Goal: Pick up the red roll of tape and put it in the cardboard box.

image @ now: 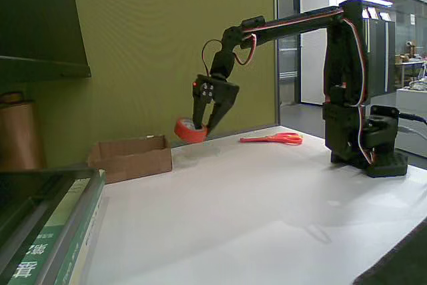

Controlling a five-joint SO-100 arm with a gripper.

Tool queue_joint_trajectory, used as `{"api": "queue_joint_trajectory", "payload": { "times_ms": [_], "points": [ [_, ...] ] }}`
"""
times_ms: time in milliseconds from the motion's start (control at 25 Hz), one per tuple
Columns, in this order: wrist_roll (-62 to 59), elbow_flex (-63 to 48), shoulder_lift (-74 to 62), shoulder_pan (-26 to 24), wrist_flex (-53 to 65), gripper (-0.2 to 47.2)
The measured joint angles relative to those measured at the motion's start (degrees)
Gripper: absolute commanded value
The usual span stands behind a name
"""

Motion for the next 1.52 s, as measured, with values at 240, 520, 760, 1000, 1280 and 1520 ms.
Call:
{"api": "queue_joint_trajectory", "payload": {
  "times_ms": [240, 520, 760, 1000, 1280, 1520],
  "points": [
    [-0.70, -8.26, -1.58, -1.14, -3.96, 0.1],
    [-2.37, -16.88, -7.29, -3.34, -8.17, 0.1],
    [-3.25, -21.36, -13.45, -3.60, -11.51, 0.1],
    [-3.96, -26.89, -20.48, -3.52, -13.80, 0.1],
    [-5.10, -30.50, -25.58, -2.55, -17.05, 0.1],
    [-6.06, -30.76, -27.86, -1.41, -21.80, 0.1]
  ]
}}
